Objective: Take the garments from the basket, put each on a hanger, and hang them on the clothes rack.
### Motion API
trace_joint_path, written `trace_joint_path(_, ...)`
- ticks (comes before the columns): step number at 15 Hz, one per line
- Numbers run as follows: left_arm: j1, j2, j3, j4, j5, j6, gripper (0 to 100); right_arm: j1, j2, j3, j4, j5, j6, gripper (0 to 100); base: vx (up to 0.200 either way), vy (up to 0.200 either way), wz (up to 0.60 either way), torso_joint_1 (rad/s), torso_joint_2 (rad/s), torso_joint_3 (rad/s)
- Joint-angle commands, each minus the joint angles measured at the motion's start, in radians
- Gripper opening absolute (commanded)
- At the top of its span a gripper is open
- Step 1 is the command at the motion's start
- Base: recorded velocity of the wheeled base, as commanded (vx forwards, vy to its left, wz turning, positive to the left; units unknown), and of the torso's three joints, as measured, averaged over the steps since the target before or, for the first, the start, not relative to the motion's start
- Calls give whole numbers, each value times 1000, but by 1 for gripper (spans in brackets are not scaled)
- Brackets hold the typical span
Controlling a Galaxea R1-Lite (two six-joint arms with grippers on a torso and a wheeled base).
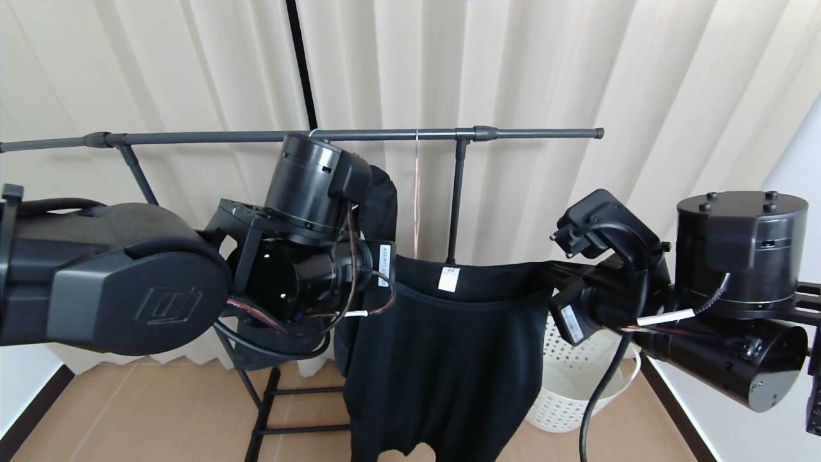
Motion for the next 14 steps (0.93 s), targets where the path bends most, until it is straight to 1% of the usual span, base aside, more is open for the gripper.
trace_joint_path(1, 3, 4, -40, -3, -17, 8, 0, 38, -35, -16, 70, -1, 6, 0, 0, 0, 0, 0, 0, 0)
trace_joint_path(2, 2, 16, -72, -3, -52, 8, 0, 69, -40, -24, 134, -1, 10, 0, 0, 0, 0, 0, 0, 0)
trace_joint_path(3, 2, 25, -89, -3, -72, 8, 0, 92, -46, -24, 164, 1, 10, 0, 0, 0, 0, 0, 0, 0)
trace_joint_path(4, 2, 48, -144, -2, -98, 13, 0, 147, -57, -25, 210, 1, 13, 0, 0, 0, 0, 0, 0, 0)
trace_joint_path(6, 14, 100, -242, 0, -118, 40, 0, 235, -48, -27, 233, 2, 55, 0, 0, 0, 0, 0, 0, 0)
trace_joint_path(7, 12, 120, -288, 0, -135, 42, 0, 296, -32, -36, 234, 7, 102, 0, 0, 0, 0, 0, 0, 0)
trace_joint_path(8, 11, 137, -322, 1, -153, 44, 0, 344, -6, -50, 234, 12, 167, 0, 0, 0, 0, 0, 0, 0)
trace_joint_path(9, 9, 149, -348, 4, -172, 47, 0, 376, 15, -70, 233, 19, 223, 0, 0, 0, 0, 0, 0, 0)
trace_joint_path(10, 9, 160, -365, 4, -182, 50, 0, 387, 26, -82, 231, 33, 251, 0, 0, 0, 0, 0, 0, 0)
trace_joint_path(11, 9, 180, -391, 4, -189, 57, 0, 393, 51, -102, 223, 64, 297, 0, 0, 0, 0, 0, 0, 0)
trace_joint_path(12, 8, 191, -406, 4, -195, 57, 0, 407, 75, -123, 220, 76, 363, 0, 0, 0, 0, 0, 0, 0)
trace_joint_path(14, -7, 191, -403, 3, -199, 50, 0, 434, 97, -162, 211, 78, 457, 0, 0, 0, 0, 0, 0, 0)
